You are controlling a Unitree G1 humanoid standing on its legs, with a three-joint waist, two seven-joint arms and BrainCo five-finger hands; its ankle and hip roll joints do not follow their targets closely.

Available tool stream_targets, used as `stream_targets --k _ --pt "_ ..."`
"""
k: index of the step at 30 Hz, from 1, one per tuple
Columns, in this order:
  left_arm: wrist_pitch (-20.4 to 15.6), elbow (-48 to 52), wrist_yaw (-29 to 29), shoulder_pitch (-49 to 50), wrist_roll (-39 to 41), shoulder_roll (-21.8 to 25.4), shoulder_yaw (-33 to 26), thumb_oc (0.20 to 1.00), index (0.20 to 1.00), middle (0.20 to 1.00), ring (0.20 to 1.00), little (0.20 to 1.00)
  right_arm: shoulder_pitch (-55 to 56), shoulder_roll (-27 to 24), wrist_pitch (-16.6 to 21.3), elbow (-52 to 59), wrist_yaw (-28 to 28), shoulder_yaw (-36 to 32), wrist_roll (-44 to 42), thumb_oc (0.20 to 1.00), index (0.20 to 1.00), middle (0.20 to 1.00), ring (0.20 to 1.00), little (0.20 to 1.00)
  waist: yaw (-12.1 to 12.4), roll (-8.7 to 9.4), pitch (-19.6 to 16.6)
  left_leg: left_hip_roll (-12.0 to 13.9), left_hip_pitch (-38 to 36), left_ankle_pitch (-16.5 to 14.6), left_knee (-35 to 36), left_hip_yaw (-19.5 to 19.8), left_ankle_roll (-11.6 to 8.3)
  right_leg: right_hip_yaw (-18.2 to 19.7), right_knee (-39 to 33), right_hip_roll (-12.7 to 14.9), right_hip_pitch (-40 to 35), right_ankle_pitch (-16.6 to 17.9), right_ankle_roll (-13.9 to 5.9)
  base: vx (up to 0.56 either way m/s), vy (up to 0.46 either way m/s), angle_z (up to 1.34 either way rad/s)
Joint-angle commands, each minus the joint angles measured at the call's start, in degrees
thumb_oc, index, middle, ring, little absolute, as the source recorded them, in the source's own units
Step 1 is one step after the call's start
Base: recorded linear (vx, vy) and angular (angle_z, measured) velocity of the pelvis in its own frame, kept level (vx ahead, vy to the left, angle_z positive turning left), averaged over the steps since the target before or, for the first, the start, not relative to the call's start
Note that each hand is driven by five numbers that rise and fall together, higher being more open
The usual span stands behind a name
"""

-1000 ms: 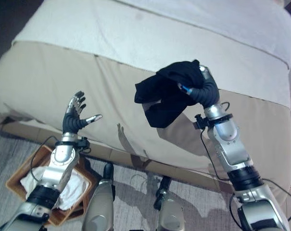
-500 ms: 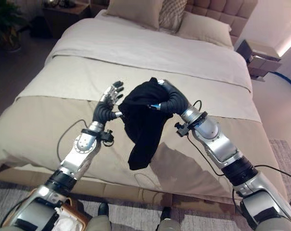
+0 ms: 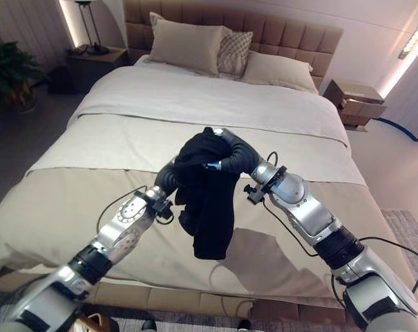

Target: Pick up clothes into the bucket

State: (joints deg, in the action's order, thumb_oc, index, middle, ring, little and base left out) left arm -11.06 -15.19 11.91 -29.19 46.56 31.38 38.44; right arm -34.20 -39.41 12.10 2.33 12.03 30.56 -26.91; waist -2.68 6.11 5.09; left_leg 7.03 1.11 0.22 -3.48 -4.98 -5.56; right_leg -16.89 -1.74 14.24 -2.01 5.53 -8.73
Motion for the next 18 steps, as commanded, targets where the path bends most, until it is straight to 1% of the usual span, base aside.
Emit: stream_targets --k 1,2,3,4,5,11,14,18 --pt "1.5 -3.8 6.7 -6.4 5.5 -0.9 3.1 1.0 1.0 1.0 1.0 1.0 -6.6 1.1 3.8 1.8 -0.4 0.7 -7.2 0.2 0.2 0.2 0.2 0.2 -0.3 -0.35 -1.3 1.2 0.7 2.0 0.9 0.7 0.14 1.3 1.2 1.1 -2.4 0.7 -4.61 0.02 -0.001 -0.1" --pt "2.1 -3.9 7.5 -6.0 6.2 -0.7 3.6 1.0 1.0 1.0 1.0 1.0 -6.7 1.2 4.0 1.7 -0.4 0.6 -7.6 0.2 0.2 0.2 0.2 0.2 -0.4 -0.36 -1.5 1.3 0.6 1.9 1.0 0.7 0.14 1.3 1.2 1.1 -2.4 0.7 -4.61 0.03 -0.003 -0.13" --pt "3.4 -4.8 9.5 -4.9 7.7 -1.4 4.1 0.677 0.677 0.677 0.677 0.677 -6.8 1.8 4.3 1.6 -0.3 0.6 -7.6 0.2 0.2 0.2 0.2 0.2 -0.6 -0.25 -1.9 1.3 0.3 1.8 1.2 0.5 0.11 1.6 1.2 1.0 -2.4 0.7 -4.6 0.03 -0.001 -0.06" --pt "3.4 -4.8 9.5 -4.9 7.7 -1.4 4.1 0.558 0.558 0.558 0.558 0.558 -6.8 1.8 4.3 1.6 -0.3 0.6 -7.6 0.2 0.2 0.2 0.2 0.2 -0.6 -0.26 -1.9 1.3 0.2 1.8 1.2 0.4 0.11 1.7 1.2 1.0 -2.4 0.7 -4.6 0.03 0.004 -0.05" --pt "4.2 -5.5 10.5 -4.1 8.5 -2.3 4.2 0.2 0.2 0.2 0.2 0.2 -6.8 2.1 4.4 1.5 -0.4 0.3 -7.6 0.2 0.2 0.2 0.2 0.2 -0.8 -0.27 -2.0 1.3 0.1 1.8 1.3 0.3 0.11 1.8 1.2 1.0 -2.4 0.6 -4.62 0.01 0.002 -0.04" --pt "6.4 -7.2 14.7 -1.5 10.1 -4.6 4.2 0.2 0.2 0.2 0.2 0.2 -6.7 3.1 4.4 0.6 -0.2 -0.8 -6.7 0.2 0.2 0.2 0.2 0.2 -1.2 -0.36 -2.3 1.3 -0.5 1.5 1.4 0.0 0.17 2.2 1.3 1.0 -2.6 0.5 -4.49 0.0 0.0 0.0" --pt "6.3 -7.8 15.7 0.1 9.6 -5.0 3.6 0.2 0.2 0.2 0.2 0.2 -6.3 3.3 4.3 0.3 0.0 -1.9 -6.3 0.2 0.2 0.2 0.2 0.2 -1.2 -0.37 -2.6 1.2 -0.6 1.3 1.2 -0.1 0.24 2.2 1.5 1.0 -2.7 0.4 -4.42 0.0 0.0 0.0" --pt "5.7 -8.5 15.4 1.9 9.2 -6.5 1.5 0.2 0.2 0.2 0.2 0.2 -5.8 3.8 4.2 0.3 -0.1 -3.2 -5.5 0.2 0.2 0.2 0.2 0.2 -1.0 -0.38 -2.7 1.2 -0.7 1.3 1.1 0.0 0.37 2.2 1.7 1.0 -2.9 0.2 -4.22 0.0 0.0 0.0"
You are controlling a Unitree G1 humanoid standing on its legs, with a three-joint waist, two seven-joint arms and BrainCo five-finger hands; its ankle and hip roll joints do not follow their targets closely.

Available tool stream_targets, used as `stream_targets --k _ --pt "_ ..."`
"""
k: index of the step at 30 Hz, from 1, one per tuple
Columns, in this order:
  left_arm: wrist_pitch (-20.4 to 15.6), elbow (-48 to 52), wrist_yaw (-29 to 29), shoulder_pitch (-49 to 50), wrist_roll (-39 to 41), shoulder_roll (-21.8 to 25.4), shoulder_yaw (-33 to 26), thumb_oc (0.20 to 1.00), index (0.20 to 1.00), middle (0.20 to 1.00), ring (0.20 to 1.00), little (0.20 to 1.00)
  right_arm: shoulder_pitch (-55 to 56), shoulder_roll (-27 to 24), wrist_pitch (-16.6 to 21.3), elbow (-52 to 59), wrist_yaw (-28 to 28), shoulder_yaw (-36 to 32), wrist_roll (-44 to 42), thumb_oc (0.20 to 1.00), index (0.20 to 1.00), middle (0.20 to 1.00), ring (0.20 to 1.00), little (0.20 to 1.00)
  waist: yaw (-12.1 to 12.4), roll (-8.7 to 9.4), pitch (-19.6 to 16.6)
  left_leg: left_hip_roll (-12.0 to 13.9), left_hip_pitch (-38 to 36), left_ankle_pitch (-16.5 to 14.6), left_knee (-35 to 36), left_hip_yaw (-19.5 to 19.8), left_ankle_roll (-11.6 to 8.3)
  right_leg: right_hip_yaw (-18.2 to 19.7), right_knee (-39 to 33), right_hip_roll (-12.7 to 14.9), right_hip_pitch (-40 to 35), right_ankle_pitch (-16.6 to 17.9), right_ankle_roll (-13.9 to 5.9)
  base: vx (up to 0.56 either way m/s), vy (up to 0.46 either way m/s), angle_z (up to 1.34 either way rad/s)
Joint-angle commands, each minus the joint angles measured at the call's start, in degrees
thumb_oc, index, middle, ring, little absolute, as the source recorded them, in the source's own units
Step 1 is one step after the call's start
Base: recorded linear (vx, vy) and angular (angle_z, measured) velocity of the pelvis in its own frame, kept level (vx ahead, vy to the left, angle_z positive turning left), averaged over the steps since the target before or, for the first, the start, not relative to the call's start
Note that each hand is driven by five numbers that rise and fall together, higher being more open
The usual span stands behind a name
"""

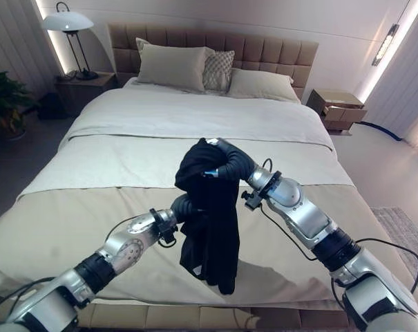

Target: Pick up clothes into the bucket

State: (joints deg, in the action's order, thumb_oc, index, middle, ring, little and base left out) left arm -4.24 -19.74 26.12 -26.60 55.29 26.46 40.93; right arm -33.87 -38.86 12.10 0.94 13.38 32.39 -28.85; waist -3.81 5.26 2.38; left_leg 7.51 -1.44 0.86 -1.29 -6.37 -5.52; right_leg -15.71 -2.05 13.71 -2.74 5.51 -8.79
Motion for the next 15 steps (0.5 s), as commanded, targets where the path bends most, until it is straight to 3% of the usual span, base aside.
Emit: stream_targets --k 1,9,10,11,15 --pt "-1.4 -4.1 0.8 -0.3 0.3 -2.1 -1.6 0.2 0.2 0.2 0.2 0.2 -5.9 3.4 4.2 1.8 -1.5 -5.3 -3.3 0.2 0.2 0.2 0.2 0.2 0.2 0.5 0.0 0.7 1.9 0.6 -1.2 1.4 0.34 1.0 2.1 1.5 -2.2 0.1 -4.13 0.0 0.0 0.0" --pt "-5.3 -3.8 -5.2 6.1 -4.1 -4.1 -8.7 0.2 0.2 0.2 0.2 0.2 -2.2 4.0 3.7 2.3 -3.2 -10.1 -0.9 0.2 0.2 0.2 0.2 0.2 1.6 0.44 0.2 0.7 2.2 0.7 -1.4 2.2 0.47 0.3 2.0 1.4 -2.7 -0.3 -3.77 0.0 0.0 0.0" --pt "-5.7 -3.5 -6.0 7.2 -4.6 -4.3 -9.7 0.2 0.2 0.2 0.2 0.2 -1.6 4.1 3.8 2.3 -3.5 -10.9 -0.6 0.464 0.464 0.464 0.464 0.464 1.8 0.47 0.4 0.7 2.2 0.7 -1.5 2.3 0.49 0.2 2.0 1.3 -2.8 -0.3 -3.75 0.0 0.0 0.0" --pt "-6.8 -1.6 -7.8 9.8 -6.2 -4.1 -12.2 0.2 0.2 0.2 0.2 0.2 0.2 3.8 3.8 2.9 -4.4 -12.9 1.2 1.0 1.0 1.0 1.0 1.0 2.3 0.48 0.5 0.8 2.3 0.7 -1.6 2.5 0.52 -0.1 2.0 1.2 -3.0 -0.5 -3.66 0.0 0.0 0.0" --pt "-7.7 1.9 -10.0 14.2 -7.6 -3.6 -16.1 0.2 0.2 0.2 0.2 0.2 3.0 3.6 3.8 3.3 -5.3 -15.6 2.5 1.0 1.0 1.0 1.0 1.0 3.1 0.56 0.8 0.8 2.5 0.8 -1.7 2.9 0.54 -0.4 1.8 1.1 -3.3 -0.6 -3.46 0.0 0.0 0.0"
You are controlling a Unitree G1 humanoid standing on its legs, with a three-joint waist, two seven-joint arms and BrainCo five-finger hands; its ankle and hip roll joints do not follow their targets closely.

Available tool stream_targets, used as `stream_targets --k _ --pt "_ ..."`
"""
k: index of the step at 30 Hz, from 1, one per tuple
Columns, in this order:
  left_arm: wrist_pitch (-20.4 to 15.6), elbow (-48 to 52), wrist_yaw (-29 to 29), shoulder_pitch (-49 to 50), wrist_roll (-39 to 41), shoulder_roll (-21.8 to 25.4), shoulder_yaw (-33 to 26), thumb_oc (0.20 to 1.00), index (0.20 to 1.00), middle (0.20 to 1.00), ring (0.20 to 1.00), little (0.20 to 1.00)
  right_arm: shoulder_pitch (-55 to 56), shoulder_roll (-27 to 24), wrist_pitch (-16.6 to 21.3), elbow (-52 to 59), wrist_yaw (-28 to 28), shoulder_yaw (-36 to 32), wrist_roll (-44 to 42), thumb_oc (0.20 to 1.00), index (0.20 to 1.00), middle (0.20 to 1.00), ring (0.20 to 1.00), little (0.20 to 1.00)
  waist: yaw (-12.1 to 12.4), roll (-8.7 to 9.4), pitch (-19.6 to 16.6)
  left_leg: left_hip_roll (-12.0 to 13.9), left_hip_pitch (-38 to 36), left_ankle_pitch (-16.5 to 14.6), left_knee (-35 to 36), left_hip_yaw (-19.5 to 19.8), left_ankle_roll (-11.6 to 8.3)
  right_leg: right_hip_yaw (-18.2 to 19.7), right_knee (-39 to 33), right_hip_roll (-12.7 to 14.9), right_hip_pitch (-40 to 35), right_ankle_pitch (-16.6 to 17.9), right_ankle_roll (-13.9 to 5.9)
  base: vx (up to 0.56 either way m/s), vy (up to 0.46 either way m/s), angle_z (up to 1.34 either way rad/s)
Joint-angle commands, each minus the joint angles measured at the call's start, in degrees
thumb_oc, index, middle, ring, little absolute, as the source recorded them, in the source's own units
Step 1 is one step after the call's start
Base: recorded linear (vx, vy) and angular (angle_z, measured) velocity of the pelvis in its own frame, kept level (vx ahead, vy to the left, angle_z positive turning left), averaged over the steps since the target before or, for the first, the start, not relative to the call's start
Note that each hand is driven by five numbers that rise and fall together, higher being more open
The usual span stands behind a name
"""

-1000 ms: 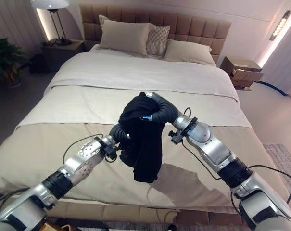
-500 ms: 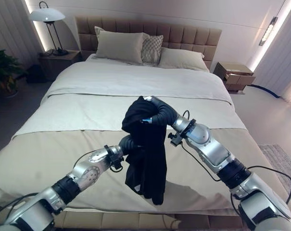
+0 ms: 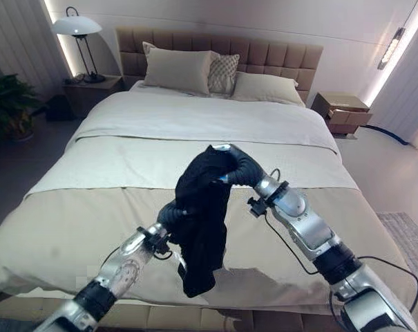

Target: Pick up clothes into the bucket

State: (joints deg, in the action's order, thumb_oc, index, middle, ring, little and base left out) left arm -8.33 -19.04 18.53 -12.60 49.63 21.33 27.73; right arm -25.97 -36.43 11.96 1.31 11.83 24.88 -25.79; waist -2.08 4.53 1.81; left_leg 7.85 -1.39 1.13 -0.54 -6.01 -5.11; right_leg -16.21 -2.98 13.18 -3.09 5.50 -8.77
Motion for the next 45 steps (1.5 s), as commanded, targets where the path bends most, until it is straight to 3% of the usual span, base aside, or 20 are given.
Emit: stream_targets --k 1,6,10,17,21,24,26,27,28,30,31,33,35,37,41,43,45 --pt "-4.0 2.2 -2.9 1.7 -2.0 1.6 -4.7 0.2 0.2 0.2 0.2 0.2 -4.0 1.1 3.9 2.9 -4.1 -9.1 0.0 1.0 1.0 1.0 1.0 1.0 1.6 1.31 1.4 0.5 2.5 0.6 -2.4 2.7 0.16 0.0 2.7 1.6 -2.9 -0.7 -3.4 0.0 -0.018 0.06" --pt "-4.7 5.5 -2.9 10.0 -1.2 2.6 -12.8 0.2 0.2 0.2 0.2 0.2 0.1 1.6 4.3 -0.7 -6.5 -13.4 4.5 1.0 1.0 1.0 1.0 1.0 2.6 1.35 1.4 0.6 2.7 0.5 -2.6 3.0 0.21 -0.4 2.6 1.6 -3.1 -1.0 -3.19 0.0 -0.007 0.02" --pt "-6.8 1.3 -4.8 13.2 -3.1 1.5 -20.5 0.2 0.2 0.2 0.2 0.2 2.8 4.3 3.4 -14.3 -11.7 -15.0 14.9 1.0 1.0 1.0 1.0 1.0 3.6 1.09 1.5 0.6 2.9 0.2 -3.5 3.5 0.15 -1.0 3.9 1.6 -3.7 -2.1 -2.79 0.0 -0.006 0.05" --pt "-9.0 2.3 -7.9 14.4 -7.8 0.2 -24.5 0.2 0.2 0.2 0.2 0.2 4.7 6.6 2.7 -19.0 -14.3 -16.7 21.0 1.0 1.0 1.0 1.0 1.0 4.6 0.55 2.8 1.0 3.6 0.8 -4.1 5.8 -0.21 -2.7 8.6 1.6 -3.7 -4.9 -1.96 -0.02 -0.011 0.22" --pt "-9.9 4.5 -10.4 14.3 -10.6 -0.4 -25.6 0.2 0.2 0.2 0.2 0.2 6.5 7.7 3.0 -18.3 -14.0 -17.4 20.9 1.0 1.0 1.0 1.0 1.0 5.7 0.06 4.9 1.5 6.7 3.0 -4.9 9.7 -2.01 -6.3 11.6 0.3 -3.4 -8.1 -0.44 -0.12 -0.071 0.41" --pt "-10.8 6.3 -11.9 13.3 -12.1 -0.3 -26.1 0.2 0.2 0.2 0.2 0.2 6.5 7.7 3.4 -18.1 -14.1 -17.3 19.5 1.0 1.0 1.0 1.0 1.0 6.7 -0.57 8.1 2.5 10.8 6.6 -5.0 13.6 -4.2 -9.1 12.6 -2.1 -1.9 -10.2 1.49 -0.29 -0.124 0.85" --pt "-11.2 7.7 -13.1 12.7 -12.6 -0.5 -26.7 0.2 0.2 0.2 0.2 0.2 5.8 7.8 3.6 -18.3 -14.1 -16.5 19.0 1.0 1.0 1.0 1.0 1.0 7.0 -1.22 9.1 2.8 12.8 8.7 -3.6 16.0 -4.45 -11.4 13.9 -2.8 0.0 -10.9 2.12 -0.22 -0.064 0.89" --pt "-11.5 8.0 -13.8 11.8 -12.7 -0.7 -26.9 0.2 0.2 0.2 0.2 0.2 5.4 7.5 3.7 -18.2 -14.4 -16.2 19.1 1.0 1.0 1.0 1.0 1.0 7.1 -1.27 10.3 2.8 14.5 8.8 -4.6 15.4 -4.51 -12.3 14.5 -2.6 0.4 -10.9 2.2 -0.32 -0.029 0.98" --pt "-11.7 7.8 -14.8 9.4 -12.7 -1.4 -27.5 0.2 0.2 0.2 0.2 0.2 6.0 6.2 3.5 -17.0 -14.9 -16.6 20.1 1.0 1.0 1.0 1.0 1.0 4.7 -0.57 11.5 4.6 17.4 6.4 -10.9 5.3 -1.14 -14.9 15.2 -1.0 2.3 -10.0 2.85 -0.26 -0.011 0.91" --pt "-11.7 7.8 -14.8 9.4 -12.7 -1.4 -27.6 0.2 0.2 0.2 0.2 0.2 6.0 6.2 3.5 -17.0 -14.9 -16.6 20.1 1.0 1.0 1.0 1.0 1.0 4.9 -0.55 11.4 4.7 17.6 6.1 -11.4 5.1 -1.06 -14.7 15.4 -0.9 2.6 -10.1 2.81 -0.12 0.011 1.03" --pt "-12.4 8.8 -15.6 8.6 -12.7 -1.4 -28.4 0.2 0.2 0.2 0.2 0.2 5.7 6.9 3.3 -17.0 -15.0 -15.6 20.0 1.0 1.0 1.0 1.0 1.0 5.1 0.24 12.7 6.3 17.9 0.1 -18.7 4.2 -1.01 -13.1 16.7 0.3 4.6 -10.5 2.72 -0.09 0.023 0.46" --pt "-12.4 9.9 -16.6 8.2 -12.2 -1.6 -29.1 0.2 0.2 0.2 0.2 0.2 6.2 7.6 2.8 -17.0 -14.9 -15.4 20.8 1.0 1.0 1.0 1.0 1.0 5.3 0.4 13.4 7.0 16.1 -2.2 -18.8 4.5 -0.82 -13.0 17.4 1.0 5.1 -10.2 2.7 -0.04 0.079 -0.18" --pt "-12.4 9.8 -17.6 7.3 -12.8 -1.4 -29.1 0.2 0.2 0.2 0.2 0.2 7.7 7.7 2.6 -16.4 -15.1 -16.2 21.0 1.0 1.0 1.0 1.0 1.0 4.8 -0.04 14.4 6.9 14.9 -1.0 -15.4 3.8 -0.81 -13.7 18.3 1.5 5.1 -10.4 2.3 0.01 0.111 0.24" --pt "-12.5 10.0 -18.4 6.4 -13.9 -0.8 -28.5 0.2 0.2 0.2 0.2 0.2 8.6 8.0 2.5 -17.1 -15.7 -16.6 20.7 1.0 1.0 1.0 1.0 1.0 4.7 0.0 15.2 5.2 15.3 -0.7 -14.1 4.6 -0.66 -13.9 19.6 2.7 5.9 -10.0 2.06 -0.03 0.111 0.3" --pt "-12.9 9.5 -19.6 5.2 -14.8 0.1 -28.1 0.2 0.2 0.2 0.2 0.2 9.6 8.2 2.6 -17.0 -16.2 -16.8 20.7 1.0 1.0 1.0 1.0 1.0 2.9 0.14 16.3 2.4 17.4 -0.5 -14.8 6.2 0.8 -7.1 21.3 3.9 8.8 -8.5 1.83 -0.06 0.119 0.36" --pt "-13.2 8.9 -20.6 5.9 -15.8 0.3 -29.3 0.2 0.2 0.2 0.2 0.2 9.6 8.4 2.5 -16.6 -15.7 -16.2 21.0 1.0 1.0 1.0 1.0 1.0 3.4 0.73 16.0 2.1 17.1 -1.3 -15.0 5.4 1.08 -5.1 20.2 4.1 9.3 -8.3 1.81 0.0 0.096 0.79" --pt "-13.0 9.0 -21.4 6.0 -16.1 0.3 -29.9 0.2 0.2 0.2 0.2 0.2 9.8 9.0 2.6 -16.6 -15.6 -16.0 21.0 1.0 1.0 1.0 1.0 1.0 3.8 1.22 15.9 1.6 17.4 -1.0 -15.2 5.8 1.1 -5.9 20.0 4.4 8.9 -8.5 1.91 0.01 0.043 -0.2"
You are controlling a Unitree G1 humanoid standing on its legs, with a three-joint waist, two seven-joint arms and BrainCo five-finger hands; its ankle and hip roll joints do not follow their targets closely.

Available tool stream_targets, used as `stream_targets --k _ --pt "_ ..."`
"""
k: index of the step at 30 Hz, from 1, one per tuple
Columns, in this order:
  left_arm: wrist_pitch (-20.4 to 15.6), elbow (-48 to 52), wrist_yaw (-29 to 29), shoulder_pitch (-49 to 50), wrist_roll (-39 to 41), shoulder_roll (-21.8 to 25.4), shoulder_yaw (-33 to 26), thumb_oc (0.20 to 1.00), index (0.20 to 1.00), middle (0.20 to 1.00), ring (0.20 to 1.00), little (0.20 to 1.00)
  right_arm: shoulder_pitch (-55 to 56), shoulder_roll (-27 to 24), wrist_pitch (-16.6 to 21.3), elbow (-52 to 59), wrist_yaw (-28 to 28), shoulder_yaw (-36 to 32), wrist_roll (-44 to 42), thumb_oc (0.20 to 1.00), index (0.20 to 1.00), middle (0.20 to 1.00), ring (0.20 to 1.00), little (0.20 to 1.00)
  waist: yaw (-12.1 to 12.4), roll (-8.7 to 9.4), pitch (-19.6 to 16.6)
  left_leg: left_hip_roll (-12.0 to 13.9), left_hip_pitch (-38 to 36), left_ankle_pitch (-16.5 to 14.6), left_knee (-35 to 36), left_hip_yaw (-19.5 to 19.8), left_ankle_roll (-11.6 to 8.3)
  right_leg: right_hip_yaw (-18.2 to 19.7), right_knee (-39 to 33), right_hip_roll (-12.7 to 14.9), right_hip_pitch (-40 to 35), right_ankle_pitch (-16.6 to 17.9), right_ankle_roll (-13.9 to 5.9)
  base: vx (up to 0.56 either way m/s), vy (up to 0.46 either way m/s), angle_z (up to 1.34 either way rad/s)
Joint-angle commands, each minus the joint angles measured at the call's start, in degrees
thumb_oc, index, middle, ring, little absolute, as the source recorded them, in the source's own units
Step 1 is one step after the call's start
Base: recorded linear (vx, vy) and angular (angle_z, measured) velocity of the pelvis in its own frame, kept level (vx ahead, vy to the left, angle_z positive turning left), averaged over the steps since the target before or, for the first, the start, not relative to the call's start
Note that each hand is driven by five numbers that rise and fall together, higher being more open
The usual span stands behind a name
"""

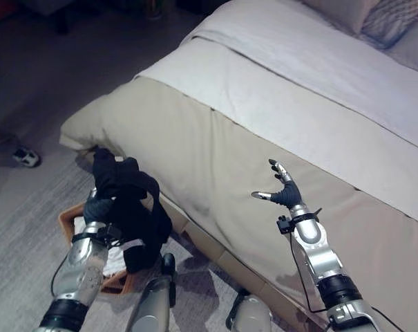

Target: Pick up clothes into the bucket

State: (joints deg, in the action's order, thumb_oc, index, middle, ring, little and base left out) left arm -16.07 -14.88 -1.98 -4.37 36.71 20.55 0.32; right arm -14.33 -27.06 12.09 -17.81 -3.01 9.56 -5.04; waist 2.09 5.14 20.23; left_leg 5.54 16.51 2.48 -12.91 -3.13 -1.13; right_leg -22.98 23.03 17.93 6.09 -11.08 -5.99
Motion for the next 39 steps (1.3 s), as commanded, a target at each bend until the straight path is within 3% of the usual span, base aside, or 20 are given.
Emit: stream_targets --k 1,7,9,10,17,26,31,39 --pt "-5.4 4.4 -1.9 -2.4 -4.0 1.1 -2.8 0.2 0.2 0.2 0.2 0.2 -1.9 0.0 2.4 2.8 -0.7 -0.3 0.7 1.0 1.0 1.0 1.0 1.0 -0.3 0.8 -2.3 3.8 -0.3 -2.1 -2.9 3.4 -2.93 0.4 -5.2 -0.1 -0.3 8.0 -1.04 0.0 -0.011 -0.25" --pt "-6.2 4.7 -8.8 -3.2 -10.6 1.4 -5.2 0.2 0.2 0.2 0.2 0.2 -1.6 0.2 2.8 4.3 -0.4 1.1 0.7 1.0 1.0 1.0 1.0 1.0 0.9 2.07 0.0 4.1 3.0 -1.3 -4.2 4.2 -3.69 -2.8 -4.9 0.5 0.8 8.5 -1.49 -0.08 -0.035 0.07" --pt "-6.6 4.3 -13.3 -5.1 -15.0 1.7 -5.7 0.2 0.2 0.2 0.2 0.2 -1.1 -0.1 3.4 5.4 -1.0 1.4 0.3 1.0 1.0 1.0 1.0 1.0 1.4 2.21 1.5 4.1 5.5 1.0 -3.0 5.1 -4.42 -5.4 -4.9 0.5 2.3 9.2 -2.05 -0.06 -0.043 0.23" --pt "-6.6 3.3 -16.0 -6.8 -17.3 2.3 -6.0 0.2 0.2 0.2 0.2 0.2 -0.9 -0.3 3.6 5.5 -1.5 1.8 0.5 1.0 1.0 1.0 1.0 1.0 1.4 2.36 2.0 4.8 6.0 0.3 -1.9 5.5 -5.35 -5.5 -4.0 0.3 3.3 8.0 -3.05 -0.01 -0.046 0.28" --pt "-6.2 0.9 -26.1 -11.9 -25.8 6.0 -7.5 0.2 0.2 0.2 0.2 0.2 -1.5 0.4 4.8 4.0 -4.3 2.6 -0.9 1.0 1.0 1.0 1.0 1.0 2.6 3.64 4.7 4.1 11.8 0.0 -4.3 7.1 -5.29 -6.7 -2.0 0.7 7.4 8.0 -3.27 -0.02 0.005 0.24" --pt "-3.9 -2.7 -40.6 -15.3 -33.9 14.1 -14.2 0.2 0.2 0.2 0.2 0.2 -3.0 1.7 6.4 2.2 -6.7 4.8 -3.8 1.0 1.0 1.0 1.0 1.0 4.0 8.29 7.7 5.0 16.4 -2.3 -9.0 8.0 -4.4 -7.6 -0.7 -0.3 10.9 8.5 -3.61 0.0 -0.026 0.08" --pt "-3.4 -6.4 -43.9 -18.1 -32.8 19.8 -17.1 0.2 0.2 0.2 0.2 0.2 -3.1 1.4 7.1 2.5 -6.7 5.5 -5.8 1.0 1.0 1.0 1.0 1.0 4.4 10.78 8.7 5.3 18.4 -2.8 -10.2 8.4 -4.33 -8.3 -0.4 -0.8 12.3 8.5 -3.68 0.0 -0.012 -0.02" --pt "-2.7 -7.0 -47.8 -23.8 -31.9 25.3 -17.3 0.2 0.2 0.2 0.2 0.2 -2.8 1.6 7.8 3.3 -7.5 6.4 -8.0 1.0 1.0 1.0 1.0 1.0 4.3 13.1 9.4 4.7 23.1 -3.8 -13.1 10.4 -4.1 -10.1 1.2 -1.2 14.6 8.0 -3.83 0.01 -0.031 0.04"
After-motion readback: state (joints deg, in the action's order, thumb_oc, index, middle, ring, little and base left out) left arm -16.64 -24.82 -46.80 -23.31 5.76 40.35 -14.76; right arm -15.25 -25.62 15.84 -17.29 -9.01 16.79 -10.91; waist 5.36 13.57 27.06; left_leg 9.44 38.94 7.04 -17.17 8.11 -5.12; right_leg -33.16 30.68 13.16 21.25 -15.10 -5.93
